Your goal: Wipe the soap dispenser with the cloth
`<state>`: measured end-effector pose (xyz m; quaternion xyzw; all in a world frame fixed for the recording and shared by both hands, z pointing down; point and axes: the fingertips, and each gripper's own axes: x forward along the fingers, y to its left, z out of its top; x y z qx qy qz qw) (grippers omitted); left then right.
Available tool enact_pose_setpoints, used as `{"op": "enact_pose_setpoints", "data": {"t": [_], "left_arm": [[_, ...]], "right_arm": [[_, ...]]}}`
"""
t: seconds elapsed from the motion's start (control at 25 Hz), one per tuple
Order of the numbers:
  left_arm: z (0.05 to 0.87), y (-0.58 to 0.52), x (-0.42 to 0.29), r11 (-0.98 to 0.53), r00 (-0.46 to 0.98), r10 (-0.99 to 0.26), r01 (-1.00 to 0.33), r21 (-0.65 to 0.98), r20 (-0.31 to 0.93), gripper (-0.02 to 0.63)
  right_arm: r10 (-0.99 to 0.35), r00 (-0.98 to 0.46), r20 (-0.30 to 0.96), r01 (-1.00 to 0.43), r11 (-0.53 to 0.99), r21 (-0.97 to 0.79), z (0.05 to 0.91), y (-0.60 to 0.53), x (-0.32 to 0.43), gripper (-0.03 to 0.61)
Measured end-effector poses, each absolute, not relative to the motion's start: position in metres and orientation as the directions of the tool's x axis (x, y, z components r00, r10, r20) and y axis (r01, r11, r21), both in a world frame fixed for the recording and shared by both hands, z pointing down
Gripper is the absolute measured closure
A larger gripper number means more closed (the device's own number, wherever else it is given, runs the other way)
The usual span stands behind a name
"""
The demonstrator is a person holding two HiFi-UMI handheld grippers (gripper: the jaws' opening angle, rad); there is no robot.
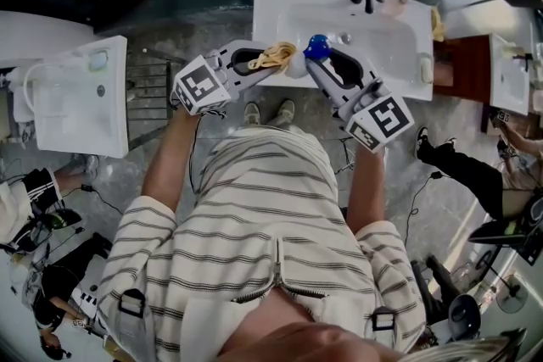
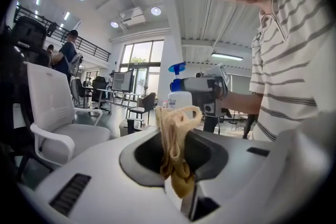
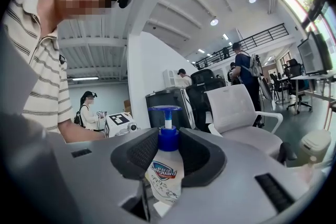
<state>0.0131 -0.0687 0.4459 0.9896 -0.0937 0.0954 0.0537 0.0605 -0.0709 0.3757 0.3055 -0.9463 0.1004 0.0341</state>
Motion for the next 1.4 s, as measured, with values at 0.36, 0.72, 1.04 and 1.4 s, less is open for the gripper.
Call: {"op": "enact_pose_setpoints", "data": {"t": [0.36,0.72,1.04,1.4], "left_arm": [[0.439,-0.078,0.007,-0.94,0.944,-0.297,-0.316,0.131,0.144,0.529],[0.433,-0.083,0.004,-0.896,0.902,-0.414,-0.427,0.121,0.12,0.529],[0.435,-0.103,-0.017,-0.802,0.807,-0.576,-0.588,0.102,0.126,0.528],[0.446,-0.119,-0.042,-0.719,0.717,-0.68,-0.693,0.052,0.154,0.528]], "right_arm": [[-0.671,-0.725,0.157,-0.688,0.691,-0.221,0.392,-0.089,0.068,0.454],[-0.738,-0.65,0.181,-0.757,0.61,-0.235,0.404,-0.105,0.071,0.454],[-0.755,-0.624,0.201,-0.78,0.586,-0.219,0.417,-0.117,0.06,0.454],[-0.768,-0.602,0.219,-0.798,0.569,-0.199,0.441,-0.133,0.046,0.453]]}}
